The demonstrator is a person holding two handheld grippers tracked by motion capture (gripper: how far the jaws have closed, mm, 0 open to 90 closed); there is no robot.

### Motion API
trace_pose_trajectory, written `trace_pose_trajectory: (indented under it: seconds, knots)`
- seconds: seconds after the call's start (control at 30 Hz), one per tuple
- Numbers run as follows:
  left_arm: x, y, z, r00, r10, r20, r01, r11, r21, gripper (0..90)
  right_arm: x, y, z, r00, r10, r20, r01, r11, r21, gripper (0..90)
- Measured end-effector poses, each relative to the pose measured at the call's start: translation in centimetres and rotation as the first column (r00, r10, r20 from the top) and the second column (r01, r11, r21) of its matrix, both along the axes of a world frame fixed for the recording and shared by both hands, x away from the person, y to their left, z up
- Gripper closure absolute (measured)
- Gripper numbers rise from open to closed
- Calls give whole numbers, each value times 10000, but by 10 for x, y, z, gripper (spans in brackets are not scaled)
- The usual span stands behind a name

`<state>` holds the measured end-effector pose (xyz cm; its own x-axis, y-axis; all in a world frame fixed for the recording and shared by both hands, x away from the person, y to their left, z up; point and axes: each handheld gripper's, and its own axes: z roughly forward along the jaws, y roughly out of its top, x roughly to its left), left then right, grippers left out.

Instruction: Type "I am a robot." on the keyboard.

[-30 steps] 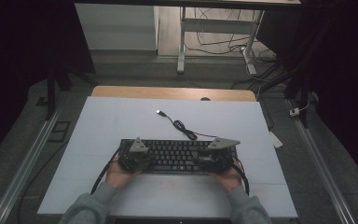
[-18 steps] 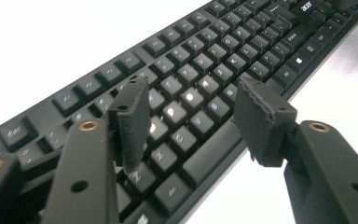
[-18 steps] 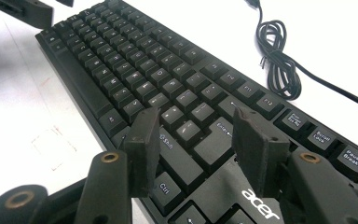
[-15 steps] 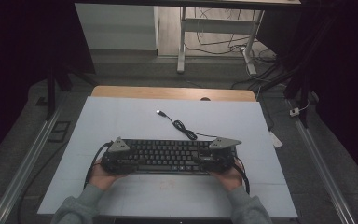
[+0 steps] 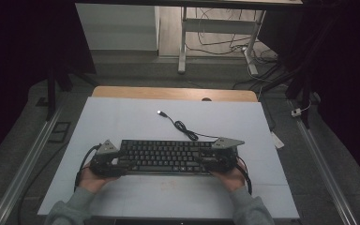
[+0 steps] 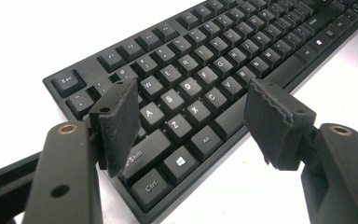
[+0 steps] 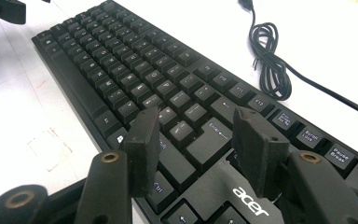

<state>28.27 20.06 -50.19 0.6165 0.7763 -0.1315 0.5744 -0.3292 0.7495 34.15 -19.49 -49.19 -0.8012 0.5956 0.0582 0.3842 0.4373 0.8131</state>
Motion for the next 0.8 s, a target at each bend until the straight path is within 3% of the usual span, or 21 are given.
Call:
trace_pose_trajectory:
  seconds: [0.4,0.8]
  knots:
    - [1,0,-2,10000,-69,-46,70,9999,106,354,0,1,6,9999,27,146,-29,9999,124,521]
    - [1,-2,-2,9999,-76,-77,77,9999,143,355,6,14,15,9994,231,242,-234,9997,119,523]
